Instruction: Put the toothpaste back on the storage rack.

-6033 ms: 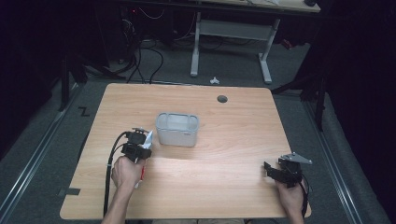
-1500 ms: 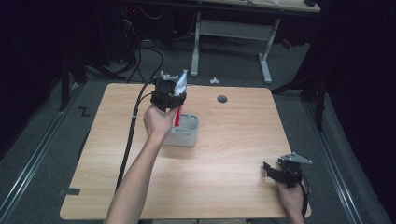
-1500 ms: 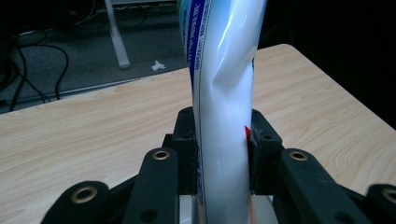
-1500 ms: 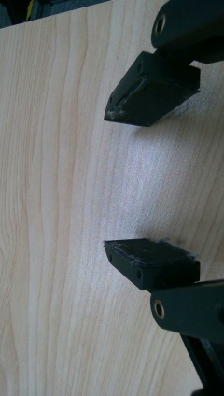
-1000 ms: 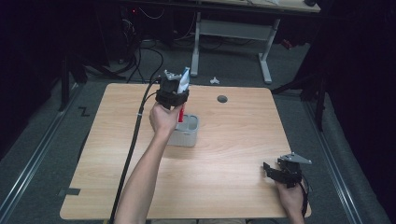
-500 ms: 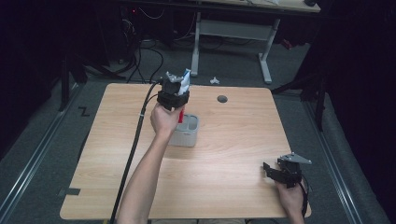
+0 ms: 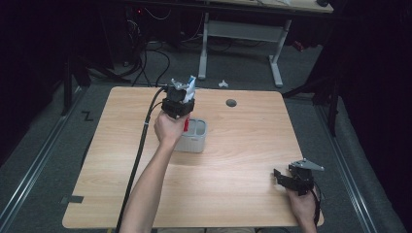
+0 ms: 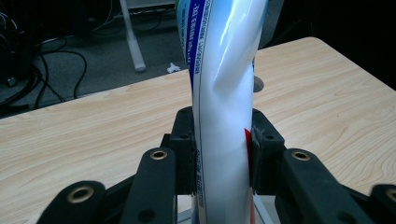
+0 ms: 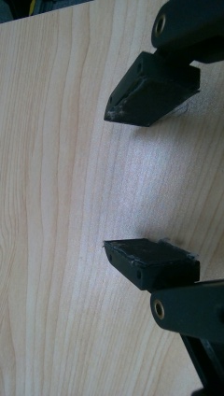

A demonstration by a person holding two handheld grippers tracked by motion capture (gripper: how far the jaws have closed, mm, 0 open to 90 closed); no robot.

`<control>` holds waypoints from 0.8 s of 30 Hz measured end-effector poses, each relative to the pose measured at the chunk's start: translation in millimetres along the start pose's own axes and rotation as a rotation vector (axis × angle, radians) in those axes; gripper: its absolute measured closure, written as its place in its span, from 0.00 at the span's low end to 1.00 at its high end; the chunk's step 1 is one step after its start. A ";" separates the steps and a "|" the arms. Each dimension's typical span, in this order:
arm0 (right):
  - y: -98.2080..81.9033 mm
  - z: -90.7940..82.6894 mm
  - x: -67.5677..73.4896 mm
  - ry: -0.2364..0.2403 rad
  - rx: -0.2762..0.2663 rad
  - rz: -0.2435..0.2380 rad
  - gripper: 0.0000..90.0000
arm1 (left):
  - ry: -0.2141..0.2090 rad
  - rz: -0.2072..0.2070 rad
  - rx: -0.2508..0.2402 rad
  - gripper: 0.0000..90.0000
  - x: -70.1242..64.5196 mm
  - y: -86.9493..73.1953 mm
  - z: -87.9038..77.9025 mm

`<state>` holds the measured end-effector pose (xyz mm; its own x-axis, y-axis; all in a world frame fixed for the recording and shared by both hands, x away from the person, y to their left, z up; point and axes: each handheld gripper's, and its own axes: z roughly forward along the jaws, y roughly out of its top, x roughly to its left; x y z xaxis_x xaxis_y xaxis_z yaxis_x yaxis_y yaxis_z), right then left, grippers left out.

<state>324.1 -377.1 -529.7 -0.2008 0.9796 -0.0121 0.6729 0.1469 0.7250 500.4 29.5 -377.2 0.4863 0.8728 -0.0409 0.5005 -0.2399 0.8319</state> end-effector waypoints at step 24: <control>0.0 0.0 0.3 0.000 0.000 -0.001 0.36 | -0.016 0.024 0.042 0.75 -3.1 -4.4 5.4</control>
<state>324.1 -376.8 -529.7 -0.2011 0.9795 -0.0128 0.6731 0.1476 0.7247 500.6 25.5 -383.7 0.5096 0.8599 -0.0302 0.5180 -0.2786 0.8088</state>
